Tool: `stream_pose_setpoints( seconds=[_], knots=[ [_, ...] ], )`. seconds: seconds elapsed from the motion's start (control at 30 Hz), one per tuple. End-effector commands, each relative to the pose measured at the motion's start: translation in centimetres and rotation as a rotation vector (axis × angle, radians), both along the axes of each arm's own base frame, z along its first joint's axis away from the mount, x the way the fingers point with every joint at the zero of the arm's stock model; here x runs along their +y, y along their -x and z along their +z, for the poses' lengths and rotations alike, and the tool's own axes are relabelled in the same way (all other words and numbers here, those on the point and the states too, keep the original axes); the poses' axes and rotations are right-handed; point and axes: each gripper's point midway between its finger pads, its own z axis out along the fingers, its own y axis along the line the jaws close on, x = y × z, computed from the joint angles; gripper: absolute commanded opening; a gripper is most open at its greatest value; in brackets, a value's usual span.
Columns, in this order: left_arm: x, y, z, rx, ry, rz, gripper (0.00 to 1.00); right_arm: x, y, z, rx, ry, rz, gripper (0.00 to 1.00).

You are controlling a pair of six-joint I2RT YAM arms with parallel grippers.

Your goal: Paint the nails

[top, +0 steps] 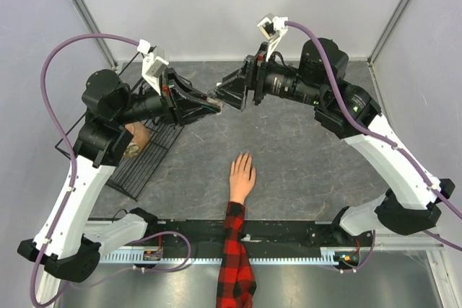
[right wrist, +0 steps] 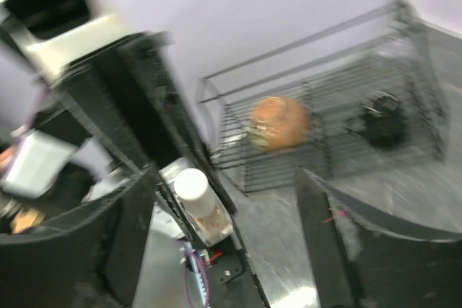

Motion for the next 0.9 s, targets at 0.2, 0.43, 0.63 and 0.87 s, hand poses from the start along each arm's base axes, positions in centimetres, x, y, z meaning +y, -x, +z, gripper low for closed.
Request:
stream_pose_setpoints(
  seconds=[0.2,0.43,0.63,0.87],
  knots=[
    [2.2,-6.2,-2.4,-0.119,-0.189,0.332,0.02,-1.2,-4.5,-2.9,0.144,0.175,-0.328,0.74],
    [1.4,-7.3,-2.1,-0.139,-0.203,0.331,0.02,0.3,-5.7,-3.5,0.135,0.205,-0.362,0.53],
    [0.4,-6.2,-1.9,-0.128,-0.186,0.254,0.02,1.1,-6.3,-4.4,0.128,0.228,-0.357,0.19],
    [-1.0,-0.5,-0.8,-0.104,-0.103,-0.039,0.02,1.7,-1.6,-3.0,-0.005,0.194,-0.039,0.0]
  ],
)
